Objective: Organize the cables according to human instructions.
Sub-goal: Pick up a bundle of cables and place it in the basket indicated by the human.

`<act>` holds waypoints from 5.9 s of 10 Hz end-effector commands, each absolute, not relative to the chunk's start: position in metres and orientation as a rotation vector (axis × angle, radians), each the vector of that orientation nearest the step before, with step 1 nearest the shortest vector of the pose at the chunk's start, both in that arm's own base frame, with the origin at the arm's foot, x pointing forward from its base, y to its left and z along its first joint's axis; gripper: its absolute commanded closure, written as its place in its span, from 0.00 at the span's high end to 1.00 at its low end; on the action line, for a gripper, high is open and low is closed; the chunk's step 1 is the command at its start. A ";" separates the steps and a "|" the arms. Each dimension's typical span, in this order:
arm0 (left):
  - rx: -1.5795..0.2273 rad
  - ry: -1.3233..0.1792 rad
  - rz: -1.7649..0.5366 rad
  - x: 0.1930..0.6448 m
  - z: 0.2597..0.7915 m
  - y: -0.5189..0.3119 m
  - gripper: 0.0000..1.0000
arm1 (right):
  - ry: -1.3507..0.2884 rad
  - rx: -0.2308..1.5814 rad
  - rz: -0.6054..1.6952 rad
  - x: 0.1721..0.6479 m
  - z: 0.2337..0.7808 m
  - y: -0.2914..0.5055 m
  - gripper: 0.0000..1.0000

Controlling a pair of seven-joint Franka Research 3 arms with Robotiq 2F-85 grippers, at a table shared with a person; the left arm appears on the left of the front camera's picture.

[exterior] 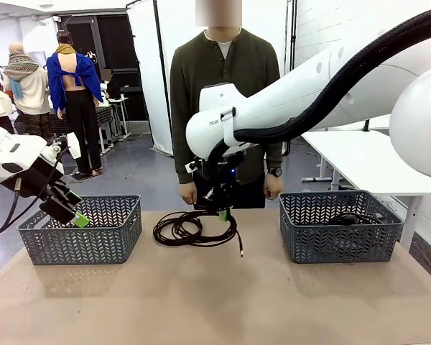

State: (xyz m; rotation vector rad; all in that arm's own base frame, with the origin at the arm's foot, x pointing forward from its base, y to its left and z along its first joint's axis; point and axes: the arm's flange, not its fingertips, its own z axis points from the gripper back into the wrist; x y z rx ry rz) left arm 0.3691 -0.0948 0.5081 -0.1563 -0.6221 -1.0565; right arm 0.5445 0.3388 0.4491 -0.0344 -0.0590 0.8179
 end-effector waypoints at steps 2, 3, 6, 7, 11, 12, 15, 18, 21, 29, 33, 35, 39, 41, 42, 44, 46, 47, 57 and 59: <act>-0.177 -0.628 -1.064 0.370 0.508 -0.092 1.00 | 0.003 0.013 0.958 0.550 0.457 0.317 0.00; -0.177 -0.628 -1.064 0.370 0.508 -0.092 1.00 | 0.016 0.010 0.982 0.550 0.459 0.315 0.00; -0.177 -0.628 -1.064 0.370 0.508 -0.092 1.00 | -0.013 -0.014 0.952 0.551 0.451 0.317 0.00; -0.177 -0.628 -1.064 0.370 0.508 -0.092 1.00 | -0.013 -0.014 0.952 0.551 0.451 0.317 0.00; -0.177 -0.628 -1.064 0.370 0.508 -0.092 1.00 | 0.000 -0.015 0.961 0.550 0.451 0.316 0.00; -0.177 -0.628 -1.064 0.370 0.508 -0.092 1.00 | -0.023 -0.035 1.008 0.556 0.462 0.301 0.00; -0.177 -0.628 -1.064 0.370 0.508 -0.092 1.00 | -0.012 -0.075 1.166 0.580 0.496 0.246 0.00; -0.177 -0.628 -1.064 0.370 0.508 -0.092 1.00 | -0.046 -0.094 1.309 0.607 0.507 0.194 0.00; -0.177 -0.628 -1.064 0.370 0.508 -0.092 1.00 | -0.070 -0.149 1.436 0.635 0.517 0.142 0.00; -0.177 -0.628 -1.064 0.370 0.508 -0.092 1.00 | -0.054 -0.159 1.406 0.639 0.518 0.119 0.00; -0.177 -0.628 -1.064 0.370 0.508 -0.092 1.00 | -0.042 -0.189 1.397 0.640 0.516 0.113 0.00; -0.177 -0.628 -1.064 0.370 0.508 -0.092 1.00 | -0.039 -0.142 1.393 0.639 0.508 0.097 0.00; -0.177 -0.628 -1.064 0.370 0.508 -0.092 1.00 | -0.098 -0.065 1.427 0.646 0.501 0.062 0.00; -0.177 -0.628 -1.064 0.370 0.508 -0.092 1.00 | -0.087 -0.072 1.445 0.660 0.492 0.046 0.00; -0.177 -0.628 -1.064 0.370 0.508 -0.092 1.00 | -0.085 -0.070 1.470 0.666 0.488 0.043 0.00; -0.177 -0.628 -1.064 0.370 0.508 -0.092 1.00 | -0.090 -0.090 1.488 0.675 0.480 0.038 0.00; -0.177 -0.628 -1.064 0.370 0.508 -0.092 1.00 | -0.104 -0.067 1.504 0.682 0.474 0.039 0.00; -0.177 -0.628 -1.064 0.370 0.508 -0.092 1.00 | -0.106 -0.063 1.510 0.683 0.472 0.040 0.00; -0.177 -0.628 -1.064 0.370 0.508 -0.092 1.00 | -0.118 -0.056 1.449 0.687 0.463 0.047 0.85; -0.177 -0.628 -1.064 0.370 0.508 -0.092 1.00 | -0.116 -0.036 1.447 0.686 0.464 0.046 1.00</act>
